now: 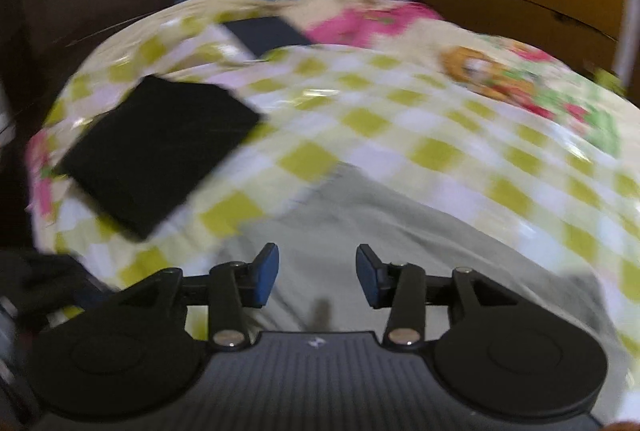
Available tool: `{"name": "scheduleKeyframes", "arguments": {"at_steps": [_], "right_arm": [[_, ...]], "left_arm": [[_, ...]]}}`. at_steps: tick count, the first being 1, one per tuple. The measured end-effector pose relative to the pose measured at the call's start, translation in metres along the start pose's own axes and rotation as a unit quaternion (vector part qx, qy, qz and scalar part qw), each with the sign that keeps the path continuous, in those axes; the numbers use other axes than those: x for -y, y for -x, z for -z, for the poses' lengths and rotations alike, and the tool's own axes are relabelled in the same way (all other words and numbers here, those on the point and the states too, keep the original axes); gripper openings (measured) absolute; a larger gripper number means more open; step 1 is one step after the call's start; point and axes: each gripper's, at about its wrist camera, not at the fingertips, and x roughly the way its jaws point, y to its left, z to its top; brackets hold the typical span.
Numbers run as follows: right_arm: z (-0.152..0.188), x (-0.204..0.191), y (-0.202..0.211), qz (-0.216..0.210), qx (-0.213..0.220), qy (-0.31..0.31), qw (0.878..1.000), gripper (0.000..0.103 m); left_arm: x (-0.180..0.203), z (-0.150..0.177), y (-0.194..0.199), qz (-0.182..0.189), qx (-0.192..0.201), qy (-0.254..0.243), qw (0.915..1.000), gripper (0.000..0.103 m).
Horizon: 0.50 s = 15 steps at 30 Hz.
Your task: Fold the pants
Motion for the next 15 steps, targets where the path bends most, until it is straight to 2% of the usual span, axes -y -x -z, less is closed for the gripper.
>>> {"name": "scheduleKeyframes", "arguments": {"at_steps": [2,4,8,12,15], "right_arm": [[0.013,0.029,0.01,0.043,-0.003,-0.033,0.999,0.044],[0.029,0.064,0.022,0.084,-0.008,-0.076,0.994,0.044],[0.062,0.13,0.045,0.148,-0.006,-0.165,0.975,0.047],[0.097,0.176,0.052,0.152,-0.01,-0.244,0.958,0.047],[0.117,0.187,0.05,0.152,-0.018,-0.264,0.952,0.047]], "left_arm": [[0.003,-0.011,0.002,-0.009,0.019,-0.008,0.9998,0.086],[0.007,-0.022,-0.003,-0.003,0.035,-0.008,0.9994,0.09],[0.019,-0.036,-0.043,-0.007,0.03,-0.032,0.999,0.091],[0.037,-0.038,-0.08,-0.02,0.0,-0.055,0.9983,0.091],[0.048,-0.031,-0.106,-0.043,-0.051,-0.085,0.9941,0.091]]}}
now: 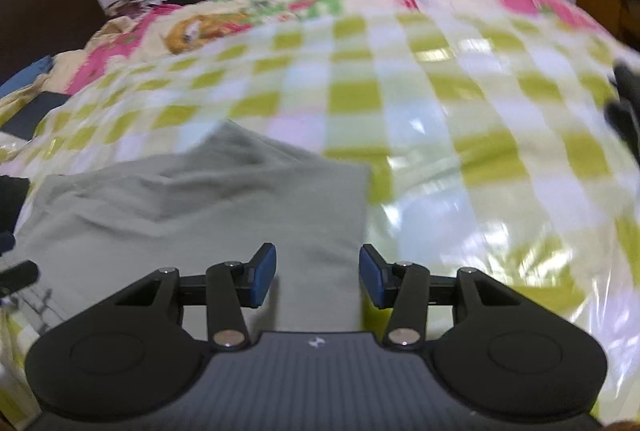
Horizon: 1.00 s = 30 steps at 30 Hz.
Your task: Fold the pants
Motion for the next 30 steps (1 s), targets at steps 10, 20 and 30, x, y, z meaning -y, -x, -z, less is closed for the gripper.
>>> {"name": "scheduleKeyframes", "arguments": {"at_steps": [10,20,30], "right_arm": [[0.016,0.028,0.006,-0.063,-0.001,-0.066,0.996,0.048],[0.03,0.033,0.015,-0.111,-0.014,-0.103,0.988,0.049],[0.038,0.051,0.005,-0.215,-0.033,-0.209,0.953,0.051]], "left_arm": [[0.007,0.004,0.001,-0.029,-0.048,-0.001,0.9984,0.091],[0.028,-0.002,-0.018,-0.019,-0.075,0.003,0.997,0.092],[0.029,-0.006,-0.007,-0.027,-0.084,0.02,0.9959,0.092]]}}
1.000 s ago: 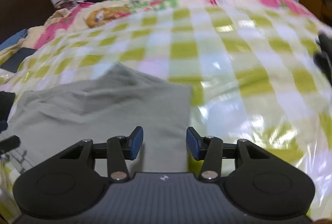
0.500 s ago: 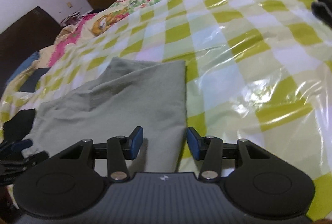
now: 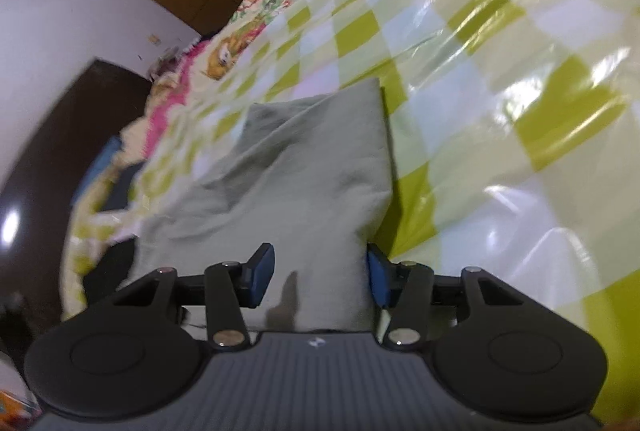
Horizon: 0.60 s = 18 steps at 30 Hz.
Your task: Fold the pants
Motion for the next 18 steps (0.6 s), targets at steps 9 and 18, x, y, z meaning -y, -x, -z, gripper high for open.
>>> {"name": "scheduleKeyframes", "arguments": {"at_steps": [9,18], "right_arm": [[-0.002,0.011,-0.002,-0.01,0.008,-0.037,0.999,0.047],[-0.008,0.018,-0.008,-0.073,0.001,-0.067,0.995,0.049]], "left_arm": [[0.007,-0.004,0.0,-0.003,-0.002,-0.014,0.9999,0.092],[0.01,-0.01,-0.004,0.001,-0.004,-0.019,0.9998,0.092]]}}
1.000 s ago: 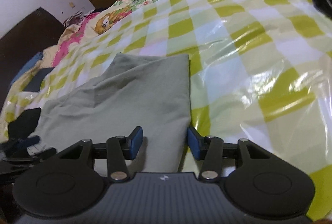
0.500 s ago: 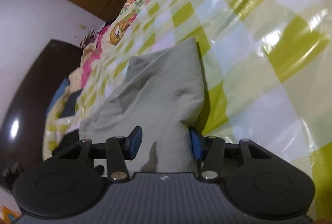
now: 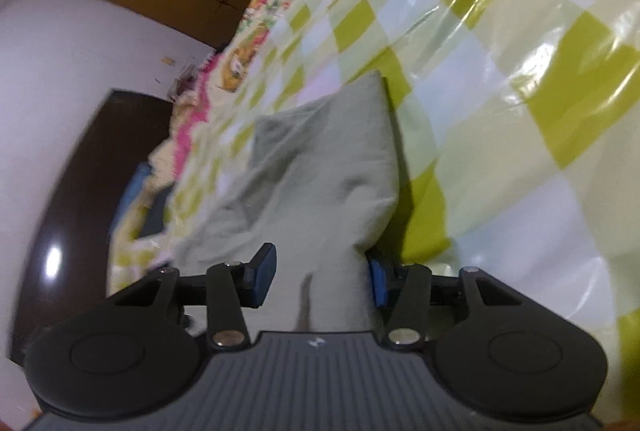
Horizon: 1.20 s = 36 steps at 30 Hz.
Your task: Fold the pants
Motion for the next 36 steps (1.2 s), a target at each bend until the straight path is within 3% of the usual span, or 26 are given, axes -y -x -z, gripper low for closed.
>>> {"name": "scheduleKeyframes", "arguments": {"at_steps": [4,7,10,13,18,21,24,29,36], "right_arm": [[-0.002,0.012,0.002,0.002,0.006,-0.023,1.0,0.039],[-0.003,0.014,0.003,-0.003,0.006,-0.026,1.0,0.038],[-0.005,0.013,0.002,0.02,0.004,-0.018,1.0,0.03],[-0.008,0.014,0.01,0.018,0.014,-0.016,1.0,0.032],[-0.005,0.016,-0.005,-0.049,-0.045,-0.048,0.997,0.033],[-0.006,0.013,-0.02,-0.026,-0.063,-0.042,0.997,0.025],[-0.011,0.016,-0.013,-0.036,-0.032,-0.064,0.997,0.007],[-0.018,0.026,0.024,-0.084,0.034,-0.095,0.991,0.005],[-0.017,0.053,0.058,-0.082,0.054,-0.125,0.987,0.005]], "left_arm": [[0.0,-0.002,-0.003,0.006,0.001,0.002,1.0,0.092],[0.002,-0.004,-0.004,0.009,-0.002,0.002,1.0,0.092],[0.005,-0.004,-0.005,0.009,-0.001,-0.007,0.9999,0.092],[0.007,-0.005,-0.005,0.01,-0.002,-0.013,0.9999,0.092],[0.009,-0.006,-0.005,0.016,0.004,-0.017,0.9997,0.092],[0.013,-0.005,-0.009,0.013,-0.001,-0.026,0.9996,0.092],[0.017,-0.007,-0.011,0.014,-0.007,-0.024,0.9996,0.092],[0.041,-0.012,-0.01,0.029,-0.012,-0.045,0.9985,0.092],[0.088,-0.02,-0.008,0.061,-0.008,-0.092,0.9939,0.092]]}}
